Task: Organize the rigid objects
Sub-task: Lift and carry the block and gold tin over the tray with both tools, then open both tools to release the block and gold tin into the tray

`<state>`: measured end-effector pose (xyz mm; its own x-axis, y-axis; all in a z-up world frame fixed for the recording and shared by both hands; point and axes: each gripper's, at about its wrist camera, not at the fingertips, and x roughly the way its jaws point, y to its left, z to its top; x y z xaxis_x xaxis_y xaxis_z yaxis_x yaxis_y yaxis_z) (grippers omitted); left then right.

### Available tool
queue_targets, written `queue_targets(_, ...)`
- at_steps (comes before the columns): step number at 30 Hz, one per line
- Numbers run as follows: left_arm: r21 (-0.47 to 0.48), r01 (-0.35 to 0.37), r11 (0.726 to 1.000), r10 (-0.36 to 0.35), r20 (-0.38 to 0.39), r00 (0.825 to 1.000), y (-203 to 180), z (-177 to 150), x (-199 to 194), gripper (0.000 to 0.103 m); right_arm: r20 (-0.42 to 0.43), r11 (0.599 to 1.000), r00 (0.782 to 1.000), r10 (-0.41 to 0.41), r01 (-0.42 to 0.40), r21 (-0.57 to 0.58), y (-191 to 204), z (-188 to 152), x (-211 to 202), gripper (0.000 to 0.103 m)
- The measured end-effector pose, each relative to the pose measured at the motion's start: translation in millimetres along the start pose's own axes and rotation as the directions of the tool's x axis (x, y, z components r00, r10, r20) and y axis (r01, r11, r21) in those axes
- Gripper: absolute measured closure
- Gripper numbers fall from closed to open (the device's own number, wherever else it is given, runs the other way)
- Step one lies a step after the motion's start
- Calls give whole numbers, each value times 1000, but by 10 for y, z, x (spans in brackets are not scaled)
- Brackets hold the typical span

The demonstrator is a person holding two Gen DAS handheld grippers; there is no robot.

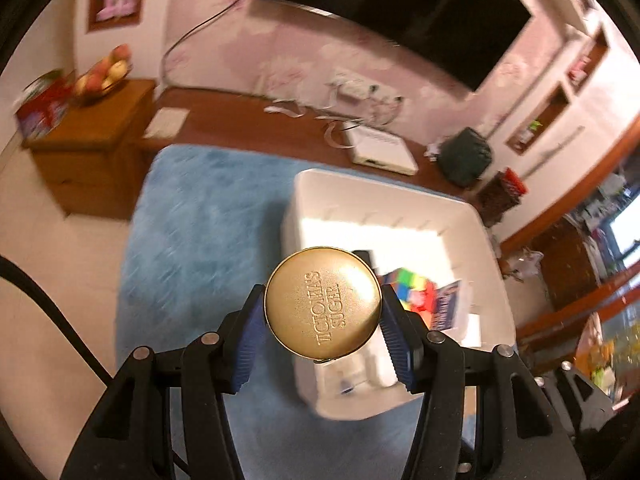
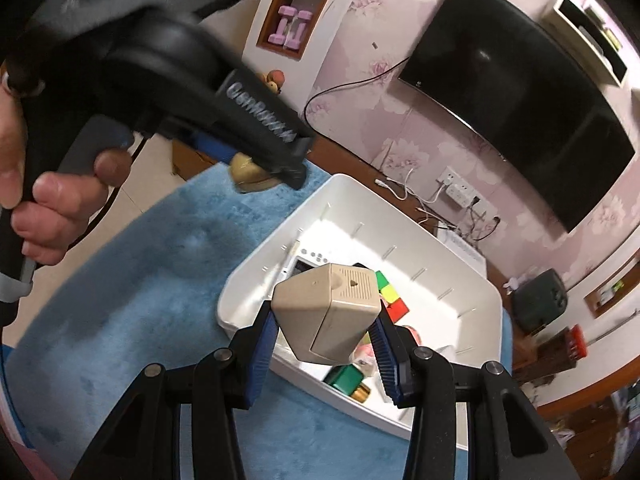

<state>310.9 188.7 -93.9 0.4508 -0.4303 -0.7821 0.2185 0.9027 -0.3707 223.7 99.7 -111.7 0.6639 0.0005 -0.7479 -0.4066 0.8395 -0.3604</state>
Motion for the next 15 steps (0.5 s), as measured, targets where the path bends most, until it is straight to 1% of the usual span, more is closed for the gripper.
queue_targets(2,23,28,999,-28,10,1000,-73,24,16,44,-4,1000,1000,-15,15,-15,0,-11,17,57)
queue_targets(4,48,39,998,-40,17,999,-140,48,26,44,-10,1000,1000,-23,23,-20,-17,-17,46,57)
queue_targets(8,94,30,995,-35,42,999,-265,73,25,44,-21,999,999,-32,32,-12,-50,-42,37,57)
queue_targets(10,113,23,993,-30,59,998,-305,73,22,43,-30,999,999,-37,37,-17,-58,-50,47,53)
queue_targets(11,120,16,993,-24,67,997,-317,74,16,37,-31,999,999,-39,38,-21,-59,-57,44,51)
queue_targets(12,126,8,992,-18,76,997,-333,74,0,29,-27,999,999,-45,44,-28,-59,-64,33,50)
queue_targets(14,135,2,991,-16,99,995,-351,70,-39,24,-25,998,998,-50,49,-32,-60,-72,14,46)
queue_targets(15,138,-5,990,-11,114,993,-362,69,-73,22,-23,998,999,-48,48,-31,-63,-75,1,42)
